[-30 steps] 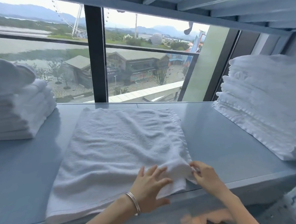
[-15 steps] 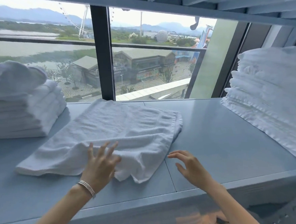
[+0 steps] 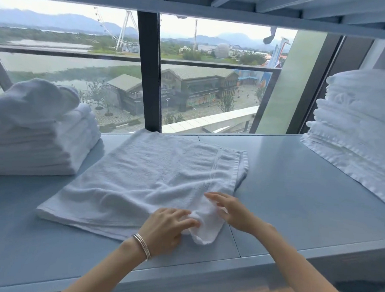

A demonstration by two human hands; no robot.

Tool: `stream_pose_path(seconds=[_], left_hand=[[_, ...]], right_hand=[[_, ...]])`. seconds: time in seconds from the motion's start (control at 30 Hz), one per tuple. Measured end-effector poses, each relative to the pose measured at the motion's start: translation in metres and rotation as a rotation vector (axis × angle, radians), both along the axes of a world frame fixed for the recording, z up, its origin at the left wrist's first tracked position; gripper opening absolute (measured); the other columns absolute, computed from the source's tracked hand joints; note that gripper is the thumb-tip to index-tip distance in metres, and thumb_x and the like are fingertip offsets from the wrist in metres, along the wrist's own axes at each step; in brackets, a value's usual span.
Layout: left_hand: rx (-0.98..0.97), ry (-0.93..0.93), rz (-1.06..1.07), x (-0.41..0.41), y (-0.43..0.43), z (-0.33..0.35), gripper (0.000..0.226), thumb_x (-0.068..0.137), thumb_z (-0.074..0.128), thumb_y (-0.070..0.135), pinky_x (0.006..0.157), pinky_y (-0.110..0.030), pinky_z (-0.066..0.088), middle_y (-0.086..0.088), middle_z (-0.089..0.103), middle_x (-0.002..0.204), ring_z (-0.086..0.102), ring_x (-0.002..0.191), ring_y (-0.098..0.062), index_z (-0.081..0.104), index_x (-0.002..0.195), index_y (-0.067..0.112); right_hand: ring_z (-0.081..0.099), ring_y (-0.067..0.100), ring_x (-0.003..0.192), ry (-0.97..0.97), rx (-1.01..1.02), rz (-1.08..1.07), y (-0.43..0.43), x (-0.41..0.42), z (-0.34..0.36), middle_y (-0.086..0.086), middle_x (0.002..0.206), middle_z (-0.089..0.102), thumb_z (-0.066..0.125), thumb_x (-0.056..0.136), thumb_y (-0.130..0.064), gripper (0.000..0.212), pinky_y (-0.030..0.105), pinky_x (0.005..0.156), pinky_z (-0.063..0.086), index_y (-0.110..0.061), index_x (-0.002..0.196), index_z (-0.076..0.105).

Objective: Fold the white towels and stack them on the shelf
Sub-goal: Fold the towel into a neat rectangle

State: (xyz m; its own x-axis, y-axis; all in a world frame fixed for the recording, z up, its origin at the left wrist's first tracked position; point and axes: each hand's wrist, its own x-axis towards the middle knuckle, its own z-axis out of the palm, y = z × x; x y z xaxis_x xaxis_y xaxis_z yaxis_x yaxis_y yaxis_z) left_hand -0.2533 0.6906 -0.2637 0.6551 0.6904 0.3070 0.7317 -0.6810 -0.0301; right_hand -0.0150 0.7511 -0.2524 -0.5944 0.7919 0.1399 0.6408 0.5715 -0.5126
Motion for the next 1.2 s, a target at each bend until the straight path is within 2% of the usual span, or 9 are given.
stream_pose_path(seconds=[0.1,0.2,0.3,0.4,0.57,0.67,0.83,1.1,1.2], left_hand=[[0.108,-0.069,0.127,-0.001,0.017,0.011,0.046,0.063,0.039,0.027,0.036,-0.020,0.038,0.013,0.064,0.075,0.062,0.051,-0.013,0.048,0.106,0.036],[0.075,-0.303,0.380,-0.003,0.033,0.037,0.050,0.064,0.044,0.033,0.053,-0.030,0.047,0.001,0.070,0.085,0.066,0.071,-0.028,0.053,0.112,0.028],[-0.399,-0.786,0.492,-0.012,0.044,0.063,0.040,0.059,0.053,0.045,0.071,-0.029,0.046,-0.002,0.070,0.087,0.063,0.079,-0.022,0.059,0.095,0.028],[-0.807,-1.209,0.395,-0.027,0.044,0.068,0.036,0.058,0.067,0.026,0.060,-0.021,0.050,-0.004,0.071,0.071,0.062,0.065,-0.016,0.060,0.092,0.019],[-1.291,-1.374,0.325,-0.039,0.029,0.049,0.039,0.065,0.064,-0.004,0.055,-0.027,0.056,-0.015,0.070,0.081,0.067,0.060,-0.022,0.058,0.103,0.005],[-1.323,-1.415,0.363,-0.038,0.026,0.043,0.029,0.086,0.052,-0.013,0.052,-0.026,0.056,-0.013,0.071,0.080,0.067,0.058,-0.020,0.056,0.108,0.006],[-1.274,-1.597,0.363,-0.035,0.025,0.046,0.032,0.090,0.043,-0.011,0.047,-0.023,0.053,-0.012,0.070,0.081,0.066,0.055,-0.018,0.056,0.111,0.010],[-1.154,-1.769,0.460,-0.025,0.021,0.047,0.029,0.092,0.045,-0.005,0.046,-0.023,0.053,-0.016,0.067,0.081,0.065,0.053,-0.017,0.058,0.110,0.013],[-1.128,-1.775,0.376,-0.017,0.019,0.055,0.029,0.092,0.042,-0.007,0.048,-0.026,0.054,-0.018,0.062,0.090,0.066,0.058,-0.017,0.055,0.113,0.008]], right_hand=[[0.046,0.012,0.125,0.024,0.102,-0.076,0.002,0.018,0.006,-0.006,0.131,0.047,0.051,0.078,0.012,0.061,0.017,0.105,0.032,-0.016,0.133,0.048],[0.043,0.012,0.125,-0.029,0.175,-0.077,0.001,0.028,0.015,-0.007,0.134,0.047,0.057,0.079,0.005,0.065,0.014,0.102,0.027,-0.020,0.137,0.042],[0.040,0.012,0.125,-0.002,0.229,-0.068,0.002,0.031,0.022,-0.009,0.135,0.044,0.065,0.077,-0.002,0.073,0.014,0.103,0.024,-0.022,0.140,0.036],[0.036,0.009,0.128,0.015,0.300,-0.074,0.003,0.031,0.023,-0.014,0.139,0.036,0.074,0.074,-0.012,0.084,0.018,0.106,0.024,-0.026,0.143,0.028],[0.031,0.015,0.133,-0.131,0.284,-0.074,0.007,0.019,0.009,-0.007,0.148,0.030,0.075,0.073,-0.024,0.093,0.029,0.109,0.028,-0.030,0.146,0.018],[0.019,0.018,0.140,-0.238,0.139,-0.064,0.010,0.001,-0.005,-0.002,0.153,0.021,0.068,0.078,-0.038,0.093,0.031,0.114,0.016,-0.032,0.147,0.007],[-0.006,0.031,0.143,-0.231,0.010,-0.170,0.007,-0.045,-0.008,-0.002,0.157,0.004,0.059,0.071,-0.065,0.102,0.057,0.111,-0.002,-0.034,0.147,-0.001],[0.010,0.038,0.141,0.067,0.330,-0.180,-0.027,-0.108,-0.006,0.004,0.152,0.021,0.051,0.072,-0.066,0.090,0.064,0.104,0.017,-0.034,0.145,0.008],[0.034,0.039,0.132,0.157,0.409,-0.265,-0.028,-0.113,-0.004,0.007,0.144,0.038,0.057,0.072,-0.048,0.077,0.056,0.098,0.037,-0.025,0.140,0.028]])
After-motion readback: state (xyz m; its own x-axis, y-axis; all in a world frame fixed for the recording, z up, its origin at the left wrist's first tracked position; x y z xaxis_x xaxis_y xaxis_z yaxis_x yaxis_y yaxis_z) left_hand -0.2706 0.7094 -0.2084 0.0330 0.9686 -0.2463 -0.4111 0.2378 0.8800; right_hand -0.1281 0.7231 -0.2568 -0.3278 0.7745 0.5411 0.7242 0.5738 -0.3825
